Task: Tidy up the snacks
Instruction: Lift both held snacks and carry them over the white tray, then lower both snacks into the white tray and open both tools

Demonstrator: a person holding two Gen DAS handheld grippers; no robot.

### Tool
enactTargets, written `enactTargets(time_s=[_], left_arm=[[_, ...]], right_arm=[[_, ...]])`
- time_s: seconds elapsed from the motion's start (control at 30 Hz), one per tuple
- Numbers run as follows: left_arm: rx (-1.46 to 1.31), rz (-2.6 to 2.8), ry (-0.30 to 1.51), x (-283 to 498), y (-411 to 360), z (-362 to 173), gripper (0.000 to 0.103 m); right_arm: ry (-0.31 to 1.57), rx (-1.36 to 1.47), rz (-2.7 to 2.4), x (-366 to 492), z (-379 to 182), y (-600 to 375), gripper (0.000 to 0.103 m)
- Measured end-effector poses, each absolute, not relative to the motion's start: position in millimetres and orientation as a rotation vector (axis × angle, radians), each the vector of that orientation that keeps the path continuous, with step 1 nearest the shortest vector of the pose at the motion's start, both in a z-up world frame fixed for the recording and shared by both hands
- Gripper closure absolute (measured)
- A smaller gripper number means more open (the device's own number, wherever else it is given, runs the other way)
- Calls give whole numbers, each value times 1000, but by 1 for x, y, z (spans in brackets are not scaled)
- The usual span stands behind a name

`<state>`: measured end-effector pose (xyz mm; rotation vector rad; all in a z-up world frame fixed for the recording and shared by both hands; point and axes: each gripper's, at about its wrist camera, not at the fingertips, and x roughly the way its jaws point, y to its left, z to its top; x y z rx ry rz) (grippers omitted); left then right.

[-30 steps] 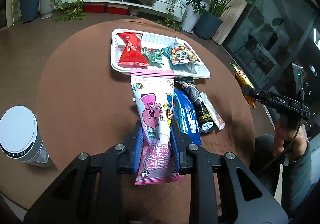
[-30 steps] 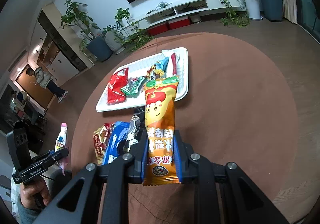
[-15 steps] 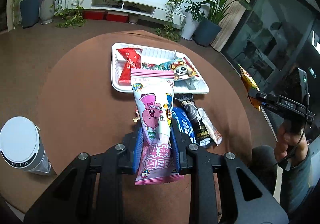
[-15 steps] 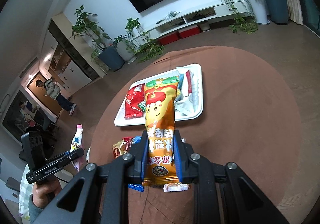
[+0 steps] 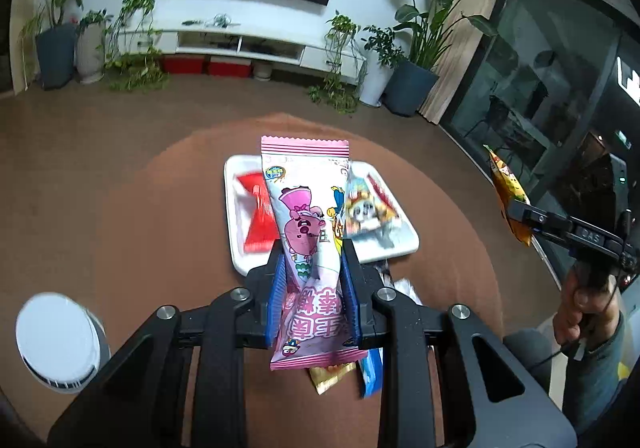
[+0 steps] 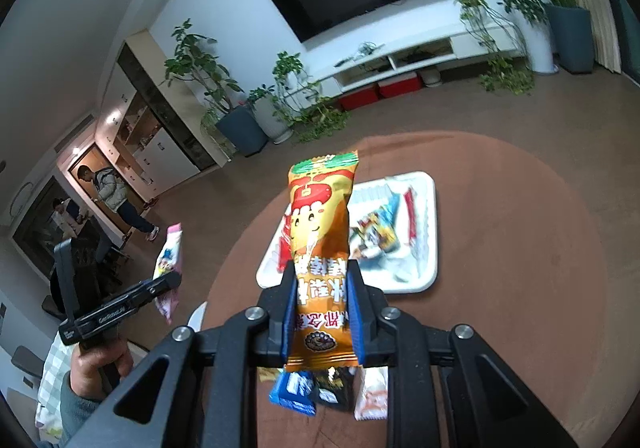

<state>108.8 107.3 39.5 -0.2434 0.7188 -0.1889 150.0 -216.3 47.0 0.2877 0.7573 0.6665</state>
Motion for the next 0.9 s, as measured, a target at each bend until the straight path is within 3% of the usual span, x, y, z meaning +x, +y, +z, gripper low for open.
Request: enactTargets(time_s=[0.23, 0.53, 0.9], left_arm=[[-227, -233, 747, 167, 96, 49, 79], [-203, -234, 906, 247, 82, -9, 79], [-141, -202, 1005, 279, 62, -74, 79]], right_arm=[[759, 295, 721, 191, 56, -177, 79], [921, 274, 671, 252, -8, -127, 79], [1003, 196, 598, 287, -60, -101, 79]])
